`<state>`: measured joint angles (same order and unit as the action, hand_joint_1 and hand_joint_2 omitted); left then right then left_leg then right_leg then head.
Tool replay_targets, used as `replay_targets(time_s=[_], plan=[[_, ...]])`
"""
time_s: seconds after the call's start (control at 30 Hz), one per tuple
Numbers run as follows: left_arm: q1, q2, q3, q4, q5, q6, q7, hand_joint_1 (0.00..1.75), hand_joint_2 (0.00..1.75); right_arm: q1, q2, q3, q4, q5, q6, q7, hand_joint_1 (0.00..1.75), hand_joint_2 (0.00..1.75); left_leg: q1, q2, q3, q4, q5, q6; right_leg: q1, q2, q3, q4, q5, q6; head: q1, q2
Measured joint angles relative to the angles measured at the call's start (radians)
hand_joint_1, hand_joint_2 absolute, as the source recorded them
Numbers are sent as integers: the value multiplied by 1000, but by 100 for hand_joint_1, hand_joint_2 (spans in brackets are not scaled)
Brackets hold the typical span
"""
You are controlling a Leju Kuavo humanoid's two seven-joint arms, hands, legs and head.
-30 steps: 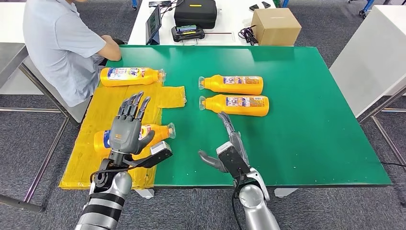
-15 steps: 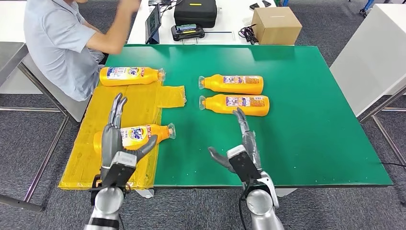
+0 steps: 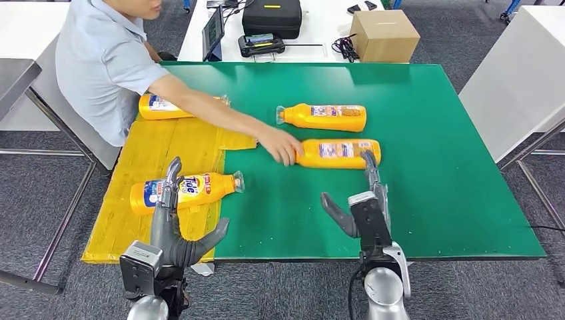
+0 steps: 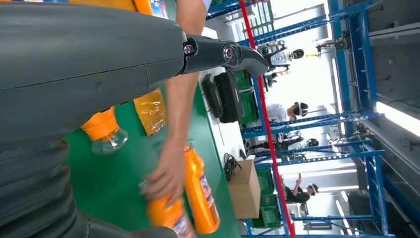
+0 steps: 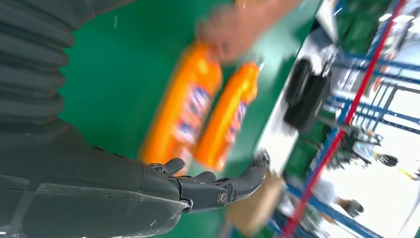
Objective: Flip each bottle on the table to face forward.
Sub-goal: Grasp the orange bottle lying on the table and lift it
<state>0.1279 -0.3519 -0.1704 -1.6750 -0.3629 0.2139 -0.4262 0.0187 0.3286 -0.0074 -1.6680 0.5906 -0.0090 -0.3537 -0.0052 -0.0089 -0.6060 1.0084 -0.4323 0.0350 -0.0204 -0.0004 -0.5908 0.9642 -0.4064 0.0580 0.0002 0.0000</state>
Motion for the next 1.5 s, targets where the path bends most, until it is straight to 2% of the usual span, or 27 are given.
replay_targets(time_s=[0.13,0.27,0.33,0.43,0.7,0.97,1.2,1.5], plan=[[4,0,-10,-7,15,-21,23,0,175,11,-9,12,-35,114,-16,-27,0,175,0,0,0,0,0,0,0,0,0,0,0,0,0,0],[1,1,-25,2,54,-49,51,0,175,39,-65,64,-46,298,-80,-61,0,175,0,0,-1,0,0,0,0,0,0,0,0,0,0,0],[0,2,-33,5,50,-52,59,0,175,45,-92,91,-46,384,-109,-40,0,175,0,0,-1,0,0,0,0,0,0,0,0,0,0,0],[-1,3,-37,5,26,-62,83,0,175,44,-129,133,-37,463,-93,18,0,175,0,0,-1,0,0,0,0,0,0,0,0,0,0,0],[-2,4,-36,7,36,-119,165,0,175,21,-223,224,73,514,-24,141,0,175,0,0,0,0,0,0,0,0,0,0,0,0,0,0],[-9,4,-34,38,111,-170,213,0,175,-70,-296,260,222,571,-10,201,0,175,0,0,0,0,0,0,0,0,0,0,0,0,0,0],[-13,4,-36,56,88,-182,213,0,175,-152,-317,290,302,674,-39,255,0,175,0,0,0,0,0,0,0,0,0,0,0,0,0,0],[-16,6,-39,68,72,-187,212,0,175,-201,-324,294,389,709,-39,288,0,175,0,0,0,0,0,0,0,0,0,0,0,0,0,0]])
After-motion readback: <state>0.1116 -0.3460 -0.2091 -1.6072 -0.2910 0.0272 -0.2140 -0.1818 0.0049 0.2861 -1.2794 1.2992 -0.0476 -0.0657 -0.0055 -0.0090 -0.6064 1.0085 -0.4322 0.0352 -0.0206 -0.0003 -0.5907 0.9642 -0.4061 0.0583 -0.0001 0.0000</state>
